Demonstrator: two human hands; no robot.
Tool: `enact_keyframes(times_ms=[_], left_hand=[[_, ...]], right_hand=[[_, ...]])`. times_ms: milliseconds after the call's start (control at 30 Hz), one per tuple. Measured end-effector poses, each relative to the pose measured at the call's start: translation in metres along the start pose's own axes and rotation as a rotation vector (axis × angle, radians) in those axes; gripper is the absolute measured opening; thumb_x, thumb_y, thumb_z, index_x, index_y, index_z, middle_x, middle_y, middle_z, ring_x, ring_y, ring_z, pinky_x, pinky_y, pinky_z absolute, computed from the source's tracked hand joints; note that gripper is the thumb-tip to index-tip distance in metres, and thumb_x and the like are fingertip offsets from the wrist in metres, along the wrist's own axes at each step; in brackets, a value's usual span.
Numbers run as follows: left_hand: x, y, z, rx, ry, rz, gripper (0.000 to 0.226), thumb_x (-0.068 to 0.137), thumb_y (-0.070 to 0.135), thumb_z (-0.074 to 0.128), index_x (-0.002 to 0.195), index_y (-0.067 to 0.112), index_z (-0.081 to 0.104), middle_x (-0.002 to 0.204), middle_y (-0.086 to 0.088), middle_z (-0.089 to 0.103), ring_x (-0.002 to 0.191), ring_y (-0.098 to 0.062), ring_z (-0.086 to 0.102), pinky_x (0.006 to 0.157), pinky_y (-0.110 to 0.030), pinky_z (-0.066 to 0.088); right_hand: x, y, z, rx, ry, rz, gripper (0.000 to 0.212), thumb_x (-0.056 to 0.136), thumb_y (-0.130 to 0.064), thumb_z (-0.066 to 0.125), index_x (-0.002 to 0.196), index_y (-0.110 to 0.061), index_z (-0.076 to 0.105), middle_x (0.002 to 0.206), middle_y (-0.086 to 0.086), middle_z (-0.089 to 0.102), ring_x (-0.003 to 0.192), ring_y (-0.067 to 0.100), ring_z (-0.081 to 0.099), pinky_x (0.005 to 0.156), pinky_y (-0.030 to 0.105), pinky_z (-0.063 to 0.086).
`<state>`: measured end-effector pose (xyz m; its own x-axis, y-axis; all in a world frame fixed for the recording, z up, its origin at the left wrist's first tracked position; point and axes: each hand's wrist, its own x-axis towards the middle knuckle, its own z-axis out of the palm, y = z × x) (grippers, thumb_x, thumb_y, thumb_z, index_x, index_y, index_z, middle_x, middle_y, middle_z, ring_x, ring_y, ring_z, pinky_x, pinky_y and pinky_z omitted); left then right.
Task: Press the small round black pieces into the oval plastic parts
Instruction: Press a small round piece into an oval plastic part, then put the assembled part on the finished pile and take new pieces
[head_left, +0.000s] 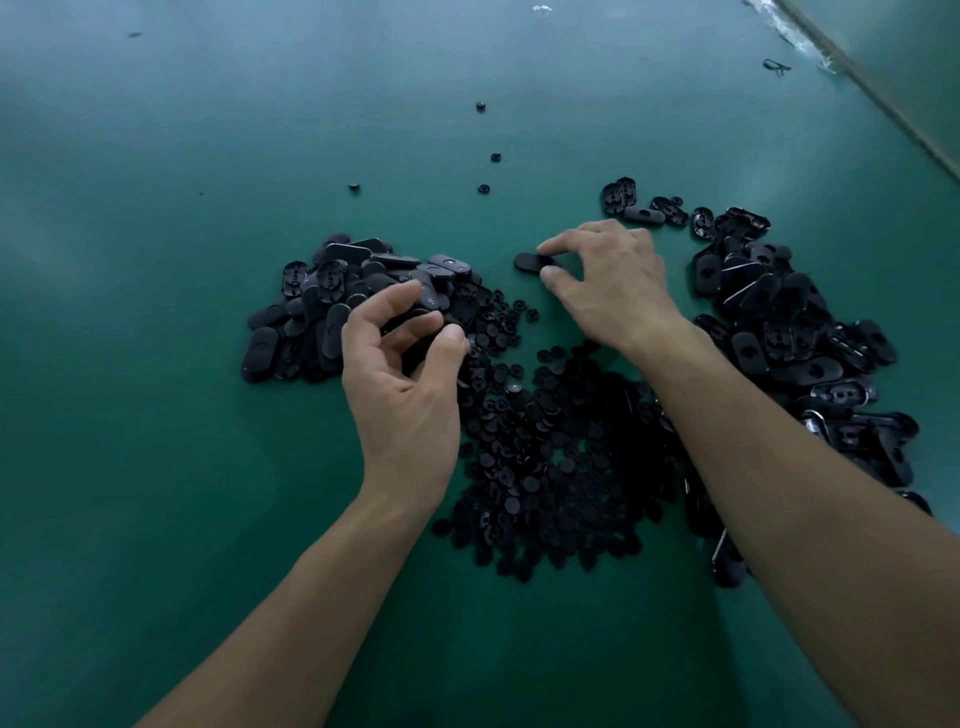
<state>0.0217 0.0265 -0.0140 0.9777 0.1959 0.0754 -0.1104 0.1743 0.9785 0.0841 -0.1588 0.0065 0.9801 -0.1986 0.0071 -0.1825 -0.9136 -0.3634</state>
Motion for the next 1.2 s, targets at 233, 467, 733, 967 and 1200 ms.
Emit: enact_keyframes(times_ms=[233,467,733,967,1200], left_hand=[[0.001,-0.001,0.000,-0.027,-0.035,0.015,0.018,0.085,0.011,0.064,0.102,0.019,0.062,0.096,-0.008,0.059,0.091,-0.022,0.060,0.085,-0.029,0.056],[0.001,-0.004,-0.002,0.034,-0.061,0.047,0.009,0.089,0.009,0.064,0.091,0.018,0.066,0.088,0.000,0.066,0.078,-0.013,0.066,0.080,-0.032,0.058],[0.002,-0.006,-0.002,0.040,-0.064,0.073,0.012,0.089,0.009,0.064,0.088,0.021,0.066,0.084,0.006,0.067,0.074,-0.015,0.066,0.075,-0.025,0.055],[0.002,-0.007,-0.003,0.033,-0.086,0.085,0.012,0.091,0.007,0.064,0.090,0.019,0.066,0.081,0.010,0.068,0.072,-0.009,0.065,0.074,-0.025,0.055],[0.001,-0.007,-0.002,0.014,-0.101,0.091,0.017,0.093,0.001,0.063,0.091,0.017,0.065,0.081,0.014,0.067,0.074,-0.004,0.064,0.072,-0.022,0.056]], right_hand=[[0.005,0.007,0.003,0.053,0.186,0.036,0.045,0.101,-0.018,0.048,0.146,-0.021,0.047,0.156,0.006,0.037,0.143,0.027,0.029,0.116,0.042,0.026],[0.027,0.024,-0.004,-0.128,-0.057,0.211,0.057,0.108,-0.031,0.031,0.160,-0.028,0.009,0.168,0.007,-0.003,0.155,0.029,-0.004,0.125,0.043,0.002],[0.017,0.016,-0.004,-0.083,0.126,0.044,0.044,0.104,-0.009,0.040,0.143,-0.025,0.054,0.141,0.010,0.054,0.131,0.033,0.044,0.111,0.043,0.038],[0.000,0.009,-0.009,0.141,0.134,0.064,0.043,0.095,-0.001,0.058,0.128,-0.027,0.067,0.121,0.008,0.066,0.108,0.021,0.061,0.100,0.035,0.051],[-0.009,0.006,-0.016,0.449,0.074,0.105,0.034,0.088,-0.013,0.074,0.116,-0.030,0.068,0.087,-0.007,0.065,0.084,0.009,0.063,0.064,0.012,0.043]])
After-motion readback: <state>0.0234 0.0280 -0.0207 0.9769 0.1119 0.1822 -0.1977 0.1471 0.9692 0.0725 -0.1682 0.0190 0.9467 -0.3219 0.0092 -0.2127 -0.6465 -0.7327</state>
